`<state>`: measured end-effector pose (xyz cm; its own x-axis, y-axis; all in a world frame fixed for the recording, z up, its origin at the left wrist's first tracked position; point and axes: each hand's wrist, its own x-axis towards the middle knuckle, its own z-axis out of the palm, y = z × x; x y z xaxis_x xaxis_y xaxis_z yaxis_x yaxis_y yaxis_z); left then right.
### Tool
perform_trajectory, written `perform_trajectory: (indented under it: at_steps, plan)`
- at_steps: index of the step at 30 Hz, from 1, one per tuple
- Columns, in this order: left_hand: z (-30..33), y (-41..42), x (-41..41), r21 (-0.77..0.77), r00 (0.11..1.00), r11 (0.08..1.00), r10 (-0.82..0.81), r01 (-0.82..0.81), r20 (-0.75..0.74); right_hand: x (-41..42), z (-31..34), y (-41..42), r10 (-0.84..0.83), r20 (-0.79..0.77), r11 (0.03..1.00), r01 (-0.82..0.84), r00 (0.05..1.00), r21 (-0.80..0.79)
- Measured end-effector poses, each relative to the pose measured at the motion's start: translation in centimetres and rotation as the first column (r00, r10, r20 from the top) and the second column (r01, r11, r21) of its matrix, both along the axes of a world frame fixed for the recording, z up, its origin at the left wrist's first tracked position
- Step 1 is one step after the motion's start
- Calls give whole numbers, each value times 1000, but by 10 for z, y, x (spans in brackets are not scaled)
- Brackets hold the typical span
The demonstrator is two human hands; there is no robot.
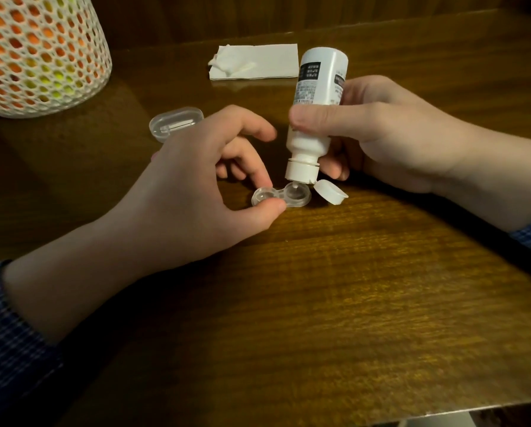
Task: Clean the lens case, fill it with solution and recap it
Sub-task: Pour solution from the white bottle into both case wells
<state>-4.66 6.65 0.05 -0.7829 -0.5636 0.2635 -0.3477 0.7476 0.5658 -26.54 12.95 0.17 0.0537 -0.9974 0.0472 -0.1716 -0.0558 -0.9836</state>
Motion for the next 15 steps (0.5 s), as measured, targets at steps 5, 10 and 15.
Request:
perform_trajectory:
  at_steps: [5,10,15]
  plan:
    - [-1,-1,0,3,1000,1000,1,-1,-3,-1,0,0,2,-2,1000,-2,1000,-1]
    - [-1,-2,0,0,1000,1000,-5,5,-5,-1,0,0,1,-7,1000,-1,1000,-6]
    - [-1,-1,0,0,1000,1000,-10,10,-14,0,1,0,0,-9,1000,-1,1000,-11]
